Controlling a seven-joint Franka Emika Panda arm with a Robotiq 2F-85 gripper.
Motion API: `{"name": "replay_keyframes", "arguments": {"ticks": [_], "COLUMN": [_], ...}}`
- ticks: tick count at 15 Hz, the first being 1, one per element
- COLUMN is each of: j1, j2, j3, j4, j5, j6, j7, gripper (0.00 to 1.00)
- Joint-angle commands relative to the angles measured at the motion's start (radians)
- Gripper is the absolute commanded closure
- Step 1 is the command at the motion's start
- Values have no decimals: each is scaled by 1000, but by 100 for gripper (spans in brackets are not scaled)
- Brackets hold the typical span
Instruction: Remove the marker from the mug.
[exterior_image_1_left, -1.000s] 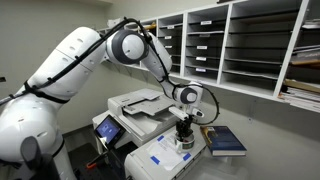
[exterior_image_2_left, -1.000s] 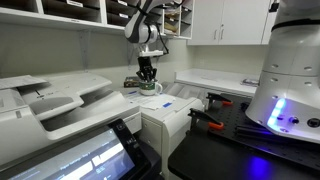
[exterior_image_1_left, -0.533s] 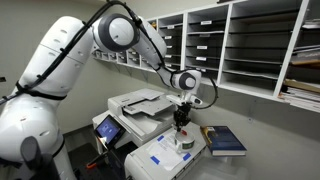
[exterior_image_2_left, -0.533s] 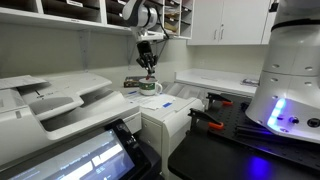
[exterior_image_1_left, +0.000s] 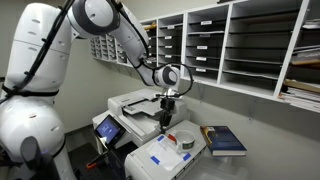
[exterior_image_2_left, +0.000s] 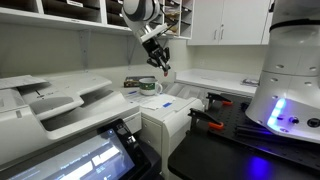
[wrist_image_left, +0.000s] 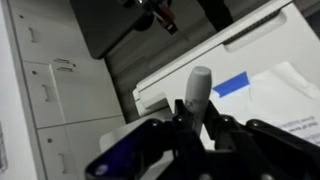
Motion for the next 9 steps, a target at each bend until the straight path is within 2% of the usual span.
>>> {"name": "replay_keyframes", "arguments": {"ticks": [1,5,9], "j1": [35,53,62], "j2": [11,85,146], "j3": [-6,-10,-23], "j4": [-96,-156,-177], "j5": [-40,-41,-22], "j6": [31,199,381], "j7": [212,423,565], "gripper": [94,94,94]}}
